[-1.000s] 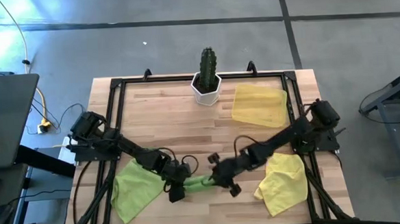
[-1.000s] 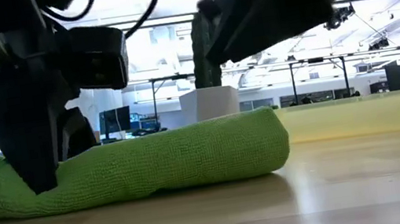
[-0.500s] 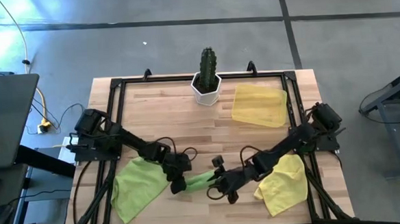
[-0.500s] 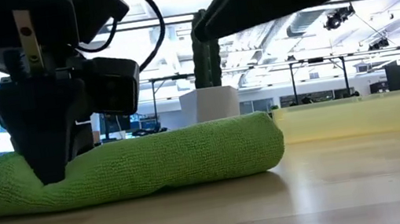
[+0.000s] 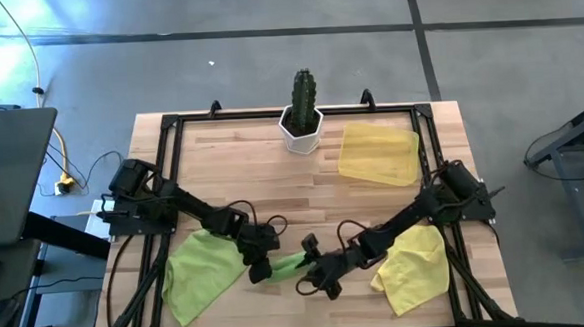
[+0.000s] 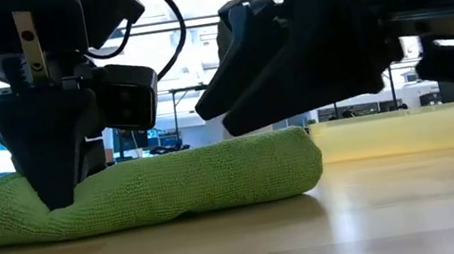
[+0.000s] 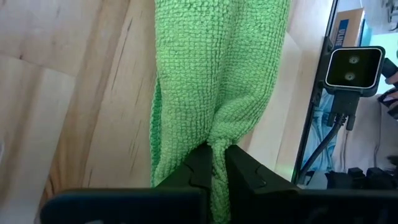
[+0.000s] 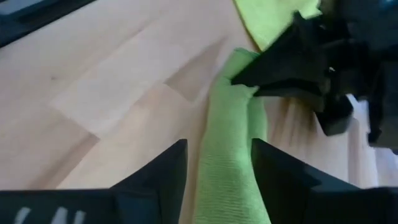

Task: Roll microfiber towels into tight, uniform cylinder then place into a basket
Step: Roll the green towel

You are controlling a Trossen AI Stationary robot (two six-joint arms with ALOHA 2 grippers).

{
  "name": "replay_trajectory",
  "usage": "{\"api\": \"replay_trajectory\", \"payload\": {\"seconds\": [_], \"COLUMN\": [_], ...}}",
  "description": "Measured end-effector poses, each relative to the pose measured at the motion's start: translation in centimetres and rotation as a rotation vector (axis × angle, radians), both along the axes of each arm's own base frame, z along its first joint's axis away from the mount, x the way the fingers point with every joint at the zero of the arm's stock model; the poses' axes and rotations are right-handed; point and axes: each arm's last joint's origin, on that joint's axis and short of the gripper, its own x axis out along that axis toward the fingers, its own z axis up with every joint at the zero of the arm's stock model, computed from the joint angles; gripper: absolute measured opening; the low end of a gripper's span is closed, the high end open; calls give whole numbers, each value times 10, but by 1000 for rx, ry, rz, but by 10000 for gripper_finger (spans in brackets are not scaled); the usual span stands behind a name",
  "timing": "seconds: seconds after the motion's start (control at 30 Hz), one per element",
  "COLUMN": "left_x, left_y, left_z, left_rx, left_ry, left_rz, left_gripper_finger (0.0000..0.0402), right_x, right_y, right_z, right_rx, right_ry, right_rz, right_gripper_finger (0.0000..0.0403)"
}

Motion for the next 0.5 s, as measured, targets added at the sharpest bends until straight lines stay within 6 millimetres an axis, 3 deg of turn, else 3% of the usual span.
{"api": "replay_trajectory", "payload": {"seconds": [0.2,0.5], "left_x": [0,1], "left_y": [1,1], "left_z": [0,0], "left_rx": [0,-1], "left_ry": [-2,-8], "left_rz": [3,4], "left_gripper_finger": [10,10], "right_x": [5,20], "right_y": [3,-16], "right_z": [-8,-33], "right_rx": [-57,-101], "right_ry": [-55,-58], "right_rz": [97,13], "right_gripper_finger": [181,181]}}
